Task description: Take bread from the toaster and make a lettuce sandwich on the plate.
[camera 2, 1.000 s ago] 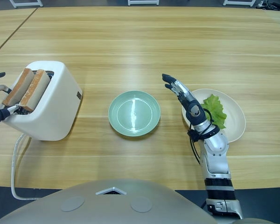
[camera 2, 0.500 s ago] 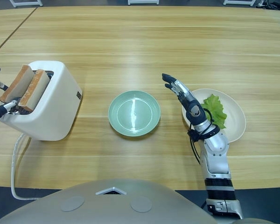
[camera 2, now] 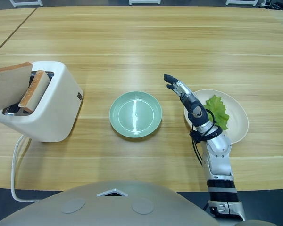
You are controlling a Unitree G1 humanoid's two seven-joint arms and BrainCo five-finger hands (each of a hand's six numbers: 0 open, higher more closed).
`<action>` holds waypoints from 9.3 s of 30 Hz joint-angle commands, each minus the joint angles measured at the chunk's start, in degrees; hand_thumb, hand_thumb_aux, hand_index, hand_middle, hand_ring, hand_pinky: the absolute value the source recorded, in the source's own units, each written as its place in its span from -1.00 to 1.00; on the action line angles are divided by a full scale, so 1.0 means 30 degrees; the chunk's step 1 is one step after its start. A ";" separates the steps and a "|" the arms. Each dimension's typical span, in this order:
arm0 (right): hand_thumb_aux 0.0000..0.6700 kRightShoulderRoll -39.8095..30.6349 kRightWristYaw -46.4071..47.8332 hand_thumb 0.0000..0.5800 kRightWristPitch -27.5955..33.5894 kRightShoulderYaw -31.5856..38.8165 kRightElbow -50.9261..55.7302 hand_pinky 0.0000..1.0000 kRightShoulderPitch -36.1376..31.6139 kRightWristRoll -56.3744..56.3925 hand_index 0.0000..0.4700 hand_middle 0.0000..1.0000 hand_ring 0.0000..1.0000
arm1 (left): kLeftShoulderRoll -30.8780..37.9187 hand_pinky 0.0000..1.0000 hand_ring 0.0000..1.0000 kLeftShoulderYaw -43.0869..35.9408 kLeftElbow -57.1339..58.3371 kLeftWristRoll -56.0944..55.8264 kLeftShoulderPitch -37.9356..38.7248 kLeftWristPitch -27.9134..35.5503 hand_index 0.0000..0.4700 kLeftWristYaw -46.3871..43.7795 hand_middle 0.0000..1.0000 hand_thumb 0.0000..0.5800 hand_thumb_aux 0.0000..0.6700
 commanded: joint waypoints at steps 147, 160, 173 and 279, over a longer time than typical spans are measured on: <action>1.00 -0.4551 -1.2248 1.00 -0.2417 0.9701 0.9475 -1.00 -1.2384 -2.2540 1.00 -1.00 -1.00 | -0.8279 -1.00 -1.00 -1.8944 0.1362 -0.0836 0.3860 -0.1294 -1.00 0.1791 -1.00 -1.00 -1.00; -1.00 -0.4794 -1.0921 -1.00 -0.1738 1.0919 0.9007 -1.00 -1.1638 -2.2993 -1.00 -1.00 -1.00 | -0.8238 -1.00 -1.00 -1.9101 0.1023 -0.0794 0.4193 -0.1030 -1.00 0.1557 -1.00 -1.00 -1.00; -1.00 -0.6724 -0.8594 -1.00 -0.1218 0.8332 0.4779 -1.00 -1.0629 -2.0554 -1.00 -1.00 -1.00 | -0.7993 -1.00 -1.00 -1.8934 -0.0597 -0.0816 0.4689 -0.0850 -1.00 0.1224 -1.00 -1.00 -1.00; -1.00 -0.6550 -0.8866 -1.00 -0.1910 0.3984 -0.2316 -1.00 -0.4401 -1.8669 -1.00 -1.00 -1.00 | -0.1121 -1.00 -1.00 -0.4546 -0.1341 1.0895 0.2557 0.4172 0.07 -0.2441 -1.00 0.56 0.07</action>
